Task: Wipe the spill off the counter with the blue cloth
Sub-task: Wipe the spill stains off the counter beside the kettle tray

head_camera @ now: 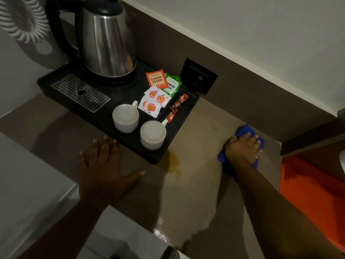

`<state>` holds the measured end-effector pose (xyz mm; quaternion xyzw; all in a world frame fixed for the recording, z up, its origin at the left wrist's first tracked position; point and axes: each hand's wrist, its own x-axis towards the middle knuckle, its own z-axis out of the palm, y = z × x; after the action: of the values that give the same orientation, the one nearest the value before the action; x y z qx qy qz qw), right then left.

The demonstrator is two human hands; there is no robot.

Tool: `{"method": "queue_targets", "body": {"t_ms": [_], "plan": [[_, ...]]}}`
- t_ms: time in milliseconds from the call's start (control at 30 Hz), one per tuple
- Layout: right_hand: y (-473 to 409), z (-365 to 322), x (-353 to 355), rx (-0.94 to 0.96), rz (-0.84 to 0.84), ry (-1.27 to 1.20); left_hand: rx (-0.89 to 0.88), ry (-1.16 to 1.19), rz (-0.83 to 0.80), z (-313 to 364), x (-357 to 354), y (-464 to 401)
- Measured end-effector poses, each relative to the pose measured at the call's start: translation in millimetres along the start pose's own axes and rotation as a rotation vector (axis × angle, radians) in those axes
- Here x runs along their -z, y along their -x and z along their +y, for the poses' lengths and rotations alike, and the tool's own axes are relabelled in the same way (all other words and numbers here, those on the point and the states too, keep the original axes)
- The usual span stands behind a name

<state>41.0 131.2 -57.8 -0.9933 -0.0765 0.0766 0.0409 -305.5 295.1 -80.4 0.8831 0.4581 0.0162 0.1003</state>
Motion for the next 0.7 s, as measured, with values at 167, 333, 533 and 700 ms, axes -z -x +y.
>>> {"method": "queue_targets", "body": {"t_ms": [167,333,533,700], "plan": [[46.6,-55.7,-20.6,0.528,-0.006,0.004,0.02,-0.002,-0.054,1.1,4.7,-0.5],[37.2,42.4,-6.8,0.788,-0.096,0.024,0.015,-0.012,-0.08,0.3,9.1,-2.4],[-19.0,73.2,7.4,0.099,0.05,0.011,-0.017,-0.006,-0.051,-1.8,6.9,-1.0],[-25.2,-25.7,7.5,-0.263,-0.007,-0.142,-0.033,0.005,-0.009,1.1,10.3,2.1]]}}
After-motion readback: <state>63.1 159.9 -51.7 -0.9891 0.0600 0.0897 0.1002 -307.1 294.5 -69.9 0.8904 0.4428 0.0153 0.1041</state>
